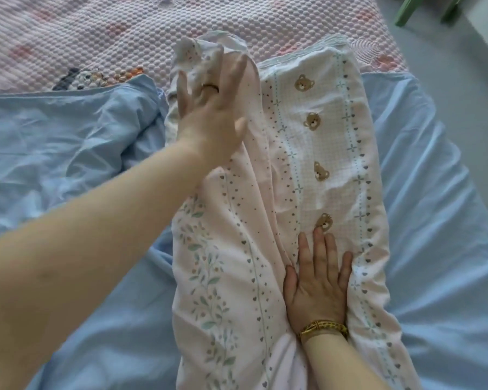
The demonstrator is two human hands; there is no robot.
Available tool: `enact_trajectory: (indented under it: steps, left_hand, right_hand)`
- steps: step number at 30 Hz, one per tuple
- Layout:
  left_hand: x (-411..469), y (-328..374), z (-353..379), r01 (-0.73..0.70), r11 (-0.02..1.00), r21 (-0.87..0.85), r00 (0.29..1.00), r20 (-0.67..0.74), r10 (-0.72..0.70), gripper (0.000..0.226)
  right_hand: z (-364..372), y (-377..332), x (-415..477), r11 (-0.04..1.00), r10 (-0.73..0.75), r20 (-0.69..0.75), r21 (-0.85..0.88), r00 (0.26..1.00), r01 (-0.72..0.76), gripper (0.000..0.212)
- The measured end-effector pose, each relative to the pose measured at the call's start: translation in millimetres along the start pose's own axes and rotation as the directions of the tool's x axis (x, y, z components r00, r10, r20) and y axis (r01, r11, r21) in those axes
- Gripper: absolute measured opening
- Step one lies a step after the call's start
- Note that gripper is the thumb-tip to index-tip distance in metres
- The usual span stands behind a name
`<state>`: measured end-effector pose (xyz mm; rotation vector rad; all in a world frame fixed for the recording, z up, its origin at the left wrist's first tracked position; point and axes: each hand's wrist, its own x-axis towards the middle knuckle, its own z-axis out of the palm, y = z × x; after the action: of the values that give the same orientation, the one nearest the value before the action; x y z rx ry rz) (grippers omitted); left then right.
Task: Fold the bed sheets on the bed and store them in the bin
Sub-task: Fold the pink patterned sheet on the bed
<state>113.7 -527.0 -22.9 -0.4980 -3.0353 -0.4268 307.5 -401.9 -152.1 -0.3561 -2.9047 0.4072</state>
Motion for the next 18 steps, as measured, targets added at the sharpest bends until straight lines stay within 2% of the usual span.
enact_trajectory:
  steps: [1, 2, 3, 5, 8, 10, 12, 14, 16, 18]
  left_hand:
    - [-26.7, 4.0, 4.5, 0.034, 0.999, -0.026, 0.997, 0.074, -0.032, 0.072]
    - [-63.6, 7.7, 7.1, 0.023, 0.998, -0.067, 0.988, 0.154, -0.012, 0.069]
    - [-110.4, 8.2, 14.4, 0.017, 0.995, -0.100, 0.984, 0.178, 0.001, 0.068]
    - [-194.5, 10.9, 24.6, -0.008, 0.998, -0.064, 0.953, 0.301, 0.027, 0.067]
    - [-240.2, 0.8, 44.9, 0.009, 0.999, 0.050, 0.968, 0.251, -0.021, 0.062]
    - [-249.3, 4.5, 41.9, 0.094, 0.996, 0.007, 0.961, 0.262, -0.093, 0.072]
    - [-259.1, 12.6, 39.8, 0.250, 0.963, -0.100, 0.950, 0.215, -0.225, 0.081]
    - [-280.9, 29.7, 29.2, 0.493, 0.807, -0.324, 0.858, 0.333, -0.391, 0.088]
    - [-315.9, 41.7, 19.2, 0.608, 0.606, -0.512, 0.790, 0.319, -0.523, 0.093]
    - [-358.5, 51.2, 5.2, 0.671, 0.417, -0.613, 0.710, 0.368, -0.601, 0.095]
  right_hand:
    - [0.7, 3.0, 0.8, 0.999, -0.016, -0.065, -0.043, 0.998, 0.013, 0.048]
    - [-5.0, 2.6, 5.2, 0.999, -0.008, -0.044, -0.042, 0.999, 0.006, 0.047]
    - [-6.1, 2.7, 6.5, 0.998, -0.025, -0.074, -0.058, 0.997, 0.021, 0.050]
    - [-11.5, -3.2, 4.6, 0.999, -0.012, 0.071, -0.039, 0.997, 0.015, 0.052]
    - [-27.4, -9.0, 5.5, 0.996, -0.003, 0.133, -0.087, 0.991, 0.015, 0.064]
    - [-34.9, -9.0, 4.5, 0.990, 0.035, 0.308, -0.140, 0.951, 0.009, 0.067]
    - [-44.8, -6.6, 3.4, 0.991, 0.052, 0.438, -0.131, 0.897, 0.007, 0.057]
    - [-62.7, -3.8, -11.1, 0.994, 0.040, 0.508, -0.111, 0.860, 0.019, 0.058]
    - [-80.3, -0.3, -37.1, 0.994, 0.031, 0.554, -0.103, 0.832, 0.032, 0.069]
    - [-96.7, 6.5, -78.6, 0.994, 0.015, 0.586, -0.095, 0.810, 0.051, 0.086]
